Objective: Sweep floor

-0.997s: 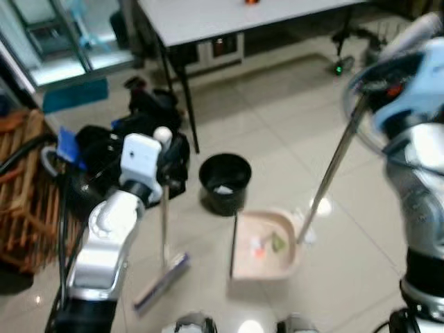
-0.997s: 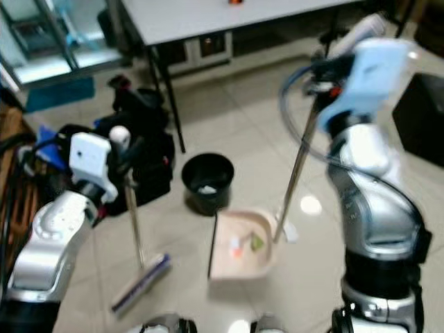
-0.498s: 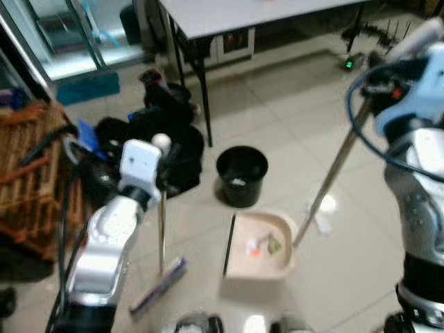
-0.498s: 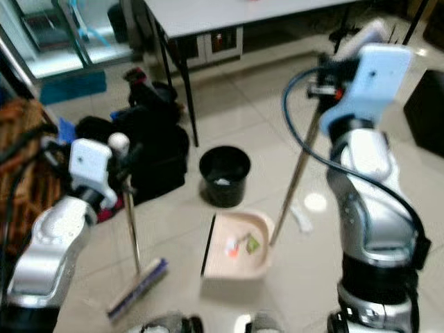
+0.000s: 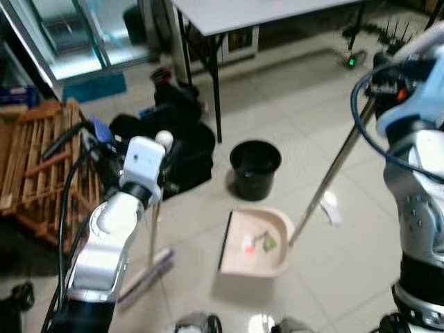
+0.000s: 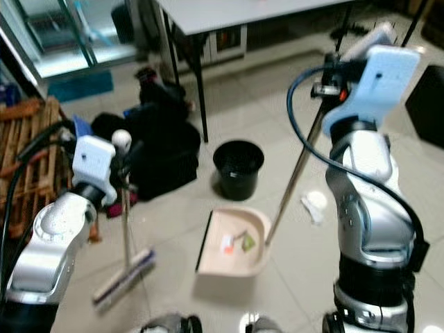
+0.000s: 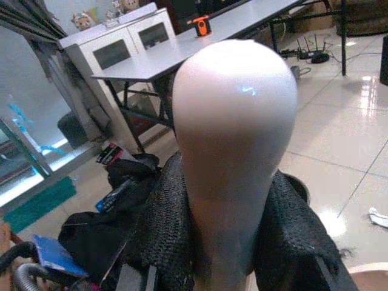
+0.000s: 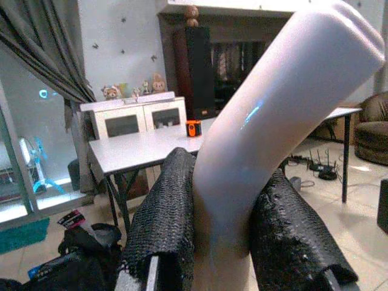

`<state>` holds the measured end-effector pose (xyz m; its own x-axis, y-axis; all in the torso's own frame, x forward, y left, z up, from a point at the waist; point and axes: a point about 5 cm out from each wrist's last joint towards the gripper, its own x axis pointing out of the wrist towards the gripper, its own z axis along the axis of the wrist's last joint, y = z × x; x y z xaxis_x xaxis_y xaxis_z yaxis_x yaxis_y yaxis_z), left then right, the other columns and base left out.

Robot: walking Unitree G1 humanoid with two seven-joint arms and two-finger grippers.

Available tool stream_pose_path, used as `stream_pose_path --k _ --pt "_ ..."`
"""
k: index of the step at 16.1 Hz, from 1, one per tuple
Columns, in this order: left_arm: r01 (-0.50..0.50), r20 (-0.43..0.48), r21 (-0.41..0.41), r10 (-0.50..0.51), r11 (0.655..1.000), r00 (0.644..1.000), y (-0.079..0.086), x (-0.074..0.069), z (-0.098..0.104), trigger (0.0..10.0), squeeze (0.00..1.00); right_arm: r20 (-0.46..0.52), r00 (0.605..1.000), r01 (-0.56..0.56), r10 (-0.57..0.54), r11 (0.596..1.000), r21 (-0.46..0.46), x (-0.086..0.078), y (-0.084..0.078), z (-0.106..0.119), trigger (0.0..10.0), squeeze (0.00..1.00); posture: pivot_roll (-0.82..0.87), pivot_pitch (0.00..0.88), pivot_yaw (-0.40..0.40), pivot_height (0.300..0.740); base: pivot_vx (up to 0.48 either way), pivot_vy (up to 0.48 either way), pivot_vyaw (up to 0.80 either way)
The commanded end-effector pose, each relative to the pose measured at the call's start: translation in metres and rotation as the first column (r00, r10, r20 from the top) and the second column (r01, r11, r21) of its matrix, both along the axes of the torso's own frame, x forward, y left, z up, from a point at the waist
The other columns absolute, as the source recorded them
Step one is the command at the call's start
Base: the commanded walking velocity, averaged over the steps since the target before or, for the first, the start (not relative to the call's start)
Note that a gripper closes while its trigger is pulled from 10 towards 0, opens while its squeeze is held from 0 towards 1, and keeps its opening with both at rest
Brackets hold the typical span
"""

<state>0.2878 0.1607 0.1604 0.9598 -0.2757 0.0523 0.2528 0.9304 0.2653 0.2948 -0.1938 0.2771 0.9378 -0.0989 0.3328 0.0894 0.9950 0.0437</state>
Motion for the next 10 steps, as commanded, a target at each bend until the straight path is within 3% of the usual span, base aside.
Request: stream_pose_path --k 1,6,10 --pt "-0.005 0.021 -0.022 0.006 1.0 1.0 -0.001 0.002 0.007 10.0 0.0 0.062 0.998 0.017 -0.017 1.0 -0.002 -0.004 -0.002 0.014 10.0 0.0 -0.06 0.1 0.078 0.74 0.0 -0.48 0.0" --pt "-0.001 0.034 -0.046 0.003 0.999 0.999 -0.005 0.006 0.011 10.0 0.0 0.101 0.995 0.024 -0.024 1.0 0.009 0.001 -0.005 0.03 10.0 0.0 -0.06 0.1 0.081 0.74 0.0 0.0 0.0" --pt "-0.006 0.052 -0.033 0.007 0.999 0.999 -0.006 0.008 0.015 10.0 0.0 0.128 0.992 0.019 -0.02 1.0 0.01 0.004 -0.006 0.041 10.0 0.0 -0.06 0.099 0.078 0.74 0.34 0.0 0.0"
